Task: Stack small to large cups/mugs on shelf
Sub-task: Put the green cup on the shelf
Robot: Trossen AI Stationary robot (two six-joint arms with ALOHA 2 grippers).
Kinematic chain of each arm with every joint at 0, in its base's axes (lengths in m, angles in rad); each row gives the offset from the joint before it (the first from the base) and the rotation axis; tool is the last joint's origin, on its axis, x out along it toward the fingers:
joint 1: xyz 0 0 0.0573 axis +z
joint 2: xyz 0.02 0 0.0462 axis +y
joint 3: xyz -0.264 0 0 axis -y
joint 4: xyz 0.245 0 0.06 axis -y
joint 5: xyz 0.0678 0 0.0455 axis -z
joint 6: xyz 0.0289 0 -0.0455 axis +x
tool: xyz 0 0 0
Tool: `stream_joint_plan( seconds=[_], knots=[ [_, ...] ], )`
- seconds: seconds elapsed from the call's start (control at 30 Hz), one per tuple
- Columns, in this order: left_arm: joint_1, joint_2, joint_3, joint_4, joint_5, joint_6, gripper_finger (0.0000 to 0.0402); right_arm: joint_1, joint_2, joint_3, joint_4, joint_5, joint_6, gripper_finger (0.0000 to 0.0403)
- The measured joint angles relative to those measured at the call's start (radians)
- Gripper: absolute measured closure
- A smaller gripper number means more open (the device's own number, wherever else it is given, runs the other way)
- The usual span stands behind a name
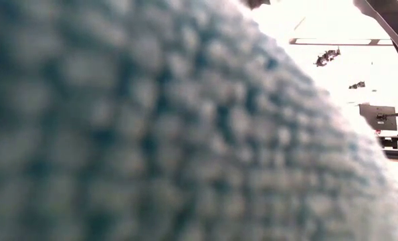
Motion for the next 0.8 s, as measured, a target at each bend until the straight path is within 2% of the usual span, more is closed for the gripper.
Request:
stream_joint_plan(
  seconds=[0.8],
  knots=[
    [0.0, 0.0, 0.0, -0.007, 0.0, 0.008, 0.0298, -0.018, 0.0, 0.0, -0.011, 0.012, 0.004, 0.0403]
  ],
)
